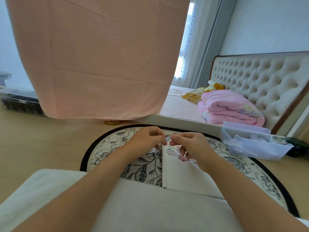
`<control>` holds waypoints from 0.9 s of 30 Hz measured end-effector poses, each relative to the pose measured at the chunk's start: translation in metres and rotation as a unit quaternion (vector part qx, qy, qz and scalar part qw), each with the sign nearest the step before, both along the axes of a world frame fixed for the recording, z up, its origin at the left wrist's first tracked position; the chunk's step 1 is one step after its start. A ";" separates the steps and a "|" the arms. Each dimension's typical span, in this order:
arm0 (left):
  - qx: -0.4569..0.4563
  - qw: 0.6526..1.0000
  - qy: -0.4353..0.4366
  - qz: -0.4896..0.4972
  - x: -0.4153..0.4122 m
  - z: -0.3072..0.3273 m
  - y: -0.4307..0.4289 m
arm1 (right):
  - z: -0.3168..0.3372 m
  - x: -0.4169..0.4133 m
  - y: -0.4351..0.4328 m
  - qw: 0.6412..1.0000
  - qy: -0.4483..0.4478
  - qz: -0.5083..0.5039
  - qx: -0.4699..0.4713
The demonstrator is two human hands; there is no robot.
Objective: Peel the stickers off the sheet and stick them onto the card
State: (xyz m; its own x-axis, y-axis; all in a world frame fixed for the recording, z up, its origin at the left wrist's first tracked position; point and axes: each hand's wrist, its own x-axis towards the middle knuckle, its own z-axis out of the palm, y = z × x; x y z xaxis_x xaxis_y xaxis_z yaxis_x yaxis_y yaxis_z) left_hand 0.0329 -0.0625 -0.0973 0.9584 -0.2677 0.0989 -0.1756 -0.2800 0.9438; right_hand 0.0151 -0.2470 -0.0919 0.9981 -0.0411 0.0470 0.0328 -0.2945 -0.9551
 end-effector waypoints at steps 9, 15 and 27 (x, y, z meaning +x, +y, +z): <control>0.035 0.997 -0.047 -0.049 -0.012 0.001 -0.029 | 0.004 -0.026 -0.036 0.997 -0.006 0.046 -0.058; 0.038 0.998 -0.047 -0.025 -0.016 -0.001 -0.036 | 0.002 -0.026 -0.046 0.998 -0.004 0.045 -0.051; 0.054 0.996 -0.064 0.028 -0.023 -0.005 -0.051 | -0.013 -0.016 -0.042 0.968 -0.157 0.015 -0.197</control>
